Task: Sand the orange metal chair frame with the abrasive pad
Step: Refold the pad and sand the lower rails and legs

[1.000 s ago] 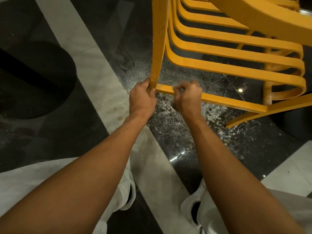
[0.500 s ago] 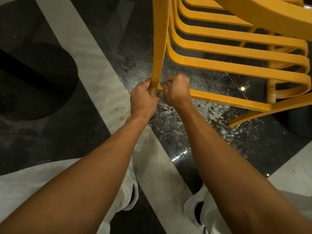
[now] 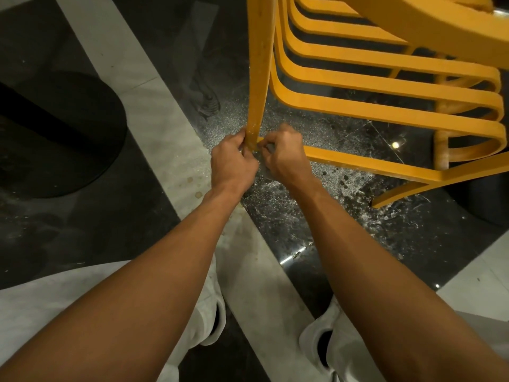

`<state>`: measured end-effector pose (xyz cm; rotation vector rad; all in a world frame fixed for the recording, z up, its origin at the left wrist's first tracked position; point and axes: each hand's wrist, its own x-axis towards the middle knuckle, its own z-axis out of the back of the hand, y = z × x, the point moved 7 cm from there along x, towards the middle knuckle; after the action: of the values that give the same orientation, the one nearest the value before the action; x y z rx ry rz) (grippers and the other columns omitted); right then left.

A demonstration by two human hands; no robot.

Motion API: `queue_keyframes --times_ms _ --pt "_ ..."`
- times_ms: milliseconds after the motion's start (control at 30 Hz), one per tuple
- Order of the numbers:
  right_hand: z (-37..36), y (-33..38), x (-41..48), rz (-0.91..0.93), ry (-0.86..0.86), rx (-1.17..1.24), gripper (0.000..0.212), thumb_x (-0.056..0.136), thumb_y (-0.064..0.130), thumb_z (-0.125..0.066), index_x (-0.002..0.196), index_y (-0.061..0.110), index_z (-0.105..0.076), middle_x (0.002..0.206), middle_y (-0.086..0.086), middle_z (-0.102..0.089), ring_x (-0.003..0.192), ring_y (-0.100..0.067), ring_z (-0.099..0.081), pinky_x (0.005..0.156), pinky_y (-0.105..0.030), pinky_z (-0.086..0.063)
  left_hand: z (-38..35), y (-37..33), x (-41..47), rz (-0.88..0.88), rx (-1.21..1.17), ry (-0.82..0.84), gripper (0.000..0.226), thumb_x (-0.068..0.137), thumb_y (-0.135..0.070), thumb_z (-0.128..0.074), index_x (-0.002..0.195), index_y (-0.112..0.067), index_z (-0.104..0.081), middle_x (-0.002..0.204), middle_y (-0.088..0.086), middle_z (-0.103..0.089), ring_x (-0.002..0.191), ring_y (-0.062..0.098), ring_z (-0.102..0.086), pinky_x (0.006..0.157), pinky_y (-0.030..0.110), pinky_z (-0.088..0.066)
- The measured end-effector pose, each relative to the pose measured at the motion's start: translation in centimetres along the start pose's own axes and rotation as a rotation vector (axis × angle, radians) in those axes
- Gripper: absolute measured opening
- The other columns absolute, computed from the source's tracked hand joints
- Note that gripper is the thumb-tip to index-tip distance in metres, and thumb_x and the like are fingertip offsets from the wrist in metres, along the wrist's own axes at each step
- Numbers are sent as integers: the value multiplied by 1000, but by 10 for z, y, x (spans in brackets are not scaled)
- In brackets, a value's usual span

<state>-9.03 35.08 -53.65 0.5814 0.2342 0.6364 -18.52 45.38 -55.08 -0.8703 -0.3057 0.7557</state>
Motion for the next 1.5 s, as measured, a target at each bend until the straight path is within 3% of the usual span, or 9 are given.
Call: queue_keyframes --times_ms 267,400,533,667,767,867,1067,1233,1500 --pt "-5 0 14 -80 -40 -3 22 92 3 -58 90 3 -80 94 -15 -60 73 -27 -61 63 -35 -50 -2 0 -2 14 -16 17 38 99 -15 -62 135 -28 -71 114 -4 -72 106 15 -69 96 34 -60" --pt "0 4 1 -17 42 -41 17 94 8 -64 94 7 -81 93 -7 -52 74 -20 -53 63 -24 -34 -2 0 -1 21 -16 20 39 99 -14 -63 134 -27 -71 114 -3 -73 106 16 -70 94 33 -60" --pt "12 -16 1 -141 28 -9 14 96 12 -68 93 13 -82 96 -4 -69 81 -12 -62 64 -11 -42 -2 1 -2 30 -21 14 40 99 -15 -63 137 -26 -70 114 -3 -73 106 15 -69 93 29 -58" --pt "18 -18 9 -173 -78 80 15 95 11 -68 95 11 -82 102 -10 -75 88 -18 -71 80 -23 -57 -2 2 -2 38 -6 13 43 100 -16 -62 141 -25 -67 117 -5 -73 106 11 -68 90 21 -52" --pt "4 -3 8 -93 -52 77 20 93 3 -62 91 6 -82 89 -10 -71 68 -12 -65 67 -26 -59 -2 0 -3 40 -10 28 41 100 -15 -61 140 -26 -68 118 -5 -73 108 12 -69 91 18 -49" --pt "-4 1 1 -20 -26 -9 19 94 6 -62 88 4 -80 89 -6 -53 62 -11 -47 54 -22 -40 -2 0 -4 52 -4 47 43 101 -13 -60 141 -25 -67 121 -3 -73 111 13 -68 95 22 -51" --pt "16 -22 14 -146 0 -26 18 94 6 -65 89 8 -82 90 -10 -75 73 -19 -70 67 -24 -57 3 -4 -4 116 19 109 48 102 -9 -58 148 -23 -62 133 -1 -71 122 16 -66 102 17 -40" --pt "2 -4 1 -26 27 -39 17 98 9 -64 97 7 -81 95 -5 -54 75 -17 -56 70 -30 -53 14 -21 -4 125 64 215 45 105 -15 -57 148 -26 -62 134 0 -71 119 18 -66 102 22 -46" --pt "33 -38 -4 -345 -61 205 8 96 14 -71 94 14 -78 94 8 -70 78 0 -63 60 1 -45 47 -39 12 208 95 290 45 102 -12 -63 146 -20 -63 134 -2 -71 126 19 -65 106 31 -53"
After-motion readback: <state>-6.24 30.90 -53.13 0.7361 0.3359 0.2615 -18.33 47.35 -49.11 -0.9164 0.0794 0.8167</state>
